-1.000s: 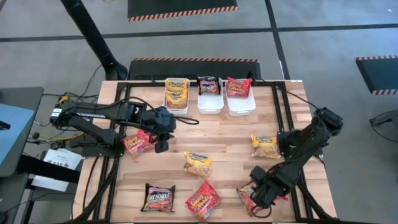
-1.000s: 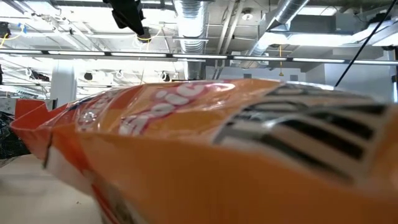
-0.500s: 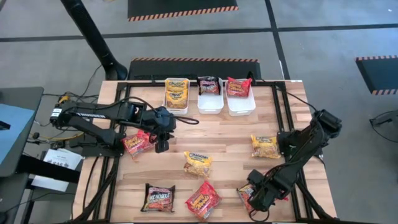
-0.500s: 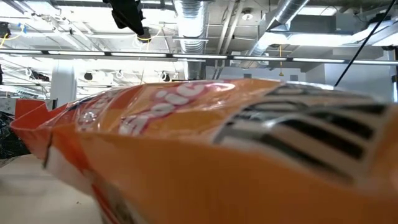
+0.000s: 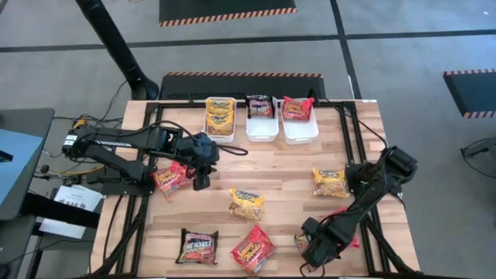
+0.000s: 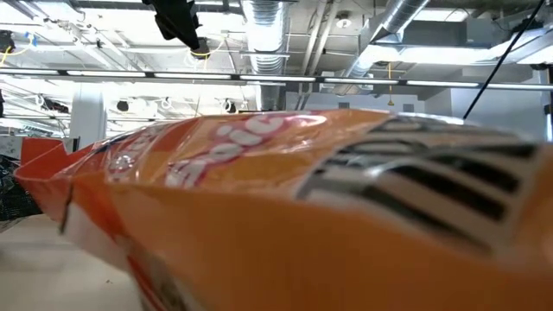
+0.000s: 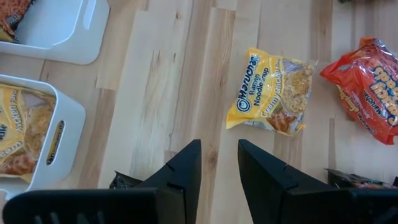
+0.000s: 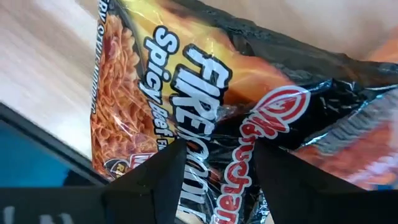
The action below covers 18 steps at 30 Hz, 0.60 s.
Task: Sort Maruchan noodles
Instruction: Put the black noodle pack into the middle white bin
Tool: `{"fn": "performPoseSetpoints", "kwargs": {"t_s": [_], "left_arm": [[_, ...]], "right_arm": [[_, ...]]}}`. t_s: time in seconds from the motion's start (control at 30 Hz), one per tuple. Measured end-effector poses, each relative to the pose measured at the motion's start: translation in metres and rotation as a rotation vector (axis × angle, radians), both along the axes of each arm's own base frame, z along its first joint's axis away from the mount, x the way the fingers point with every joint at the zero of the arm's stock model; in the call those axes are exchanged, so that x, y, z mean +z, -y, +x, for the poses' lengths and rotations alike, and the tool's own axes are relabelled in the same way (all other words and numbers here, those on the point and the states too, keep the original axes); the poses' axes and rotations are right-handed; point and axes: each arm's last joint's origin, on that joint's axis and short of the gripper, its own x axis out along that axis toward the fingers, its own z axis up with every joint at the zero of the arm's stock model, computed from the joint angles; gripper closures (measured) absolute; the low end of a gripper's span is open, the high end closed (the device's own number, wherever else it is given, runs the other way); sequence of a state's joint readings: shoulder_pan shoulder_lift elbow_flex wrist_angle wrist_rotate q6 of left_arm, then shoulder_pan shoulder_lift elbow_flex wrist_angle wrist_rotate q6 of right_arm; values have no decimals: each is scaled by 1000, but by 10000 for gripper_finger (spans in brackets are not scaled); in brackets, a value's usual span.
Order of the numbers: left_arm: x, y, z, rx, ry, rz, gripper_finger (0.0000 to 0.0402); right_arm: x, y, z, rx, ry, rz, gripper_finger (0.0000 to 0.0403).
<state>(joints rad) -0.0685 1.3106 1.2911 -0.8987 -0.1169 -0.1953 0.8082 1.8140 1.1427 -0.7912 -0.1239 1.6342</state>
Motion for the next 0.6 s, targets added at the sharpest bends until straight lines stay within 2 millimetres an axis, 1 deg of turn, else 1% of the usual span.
{"fn": "performPoseSetpoints", "kwargs": {"t_s": [0.07, 0.17, 0.43, 0.5, 0.6], "left_arm": [[0, 0, 0, -5, -1, 4, 310], [0, 0, 0, -8, -1, 6, 310], [0, 0, 0, -15, -2, 11, 310], [0, 0, 0, -14, -2, 11, 310], [0, 0, 0, -14, -2, 11, 310]], "right_arm": [[-1, 0, 0, -18, -3, -4, 199], [-1, 1, 2, -49, -1, -7, 237], [-2, 1, 4, -46, 15, 4, 384], [-2, 0, 3, -26, 19, 5, 392], [-1, 1, 4, -5, 25, 7, 391]]}}
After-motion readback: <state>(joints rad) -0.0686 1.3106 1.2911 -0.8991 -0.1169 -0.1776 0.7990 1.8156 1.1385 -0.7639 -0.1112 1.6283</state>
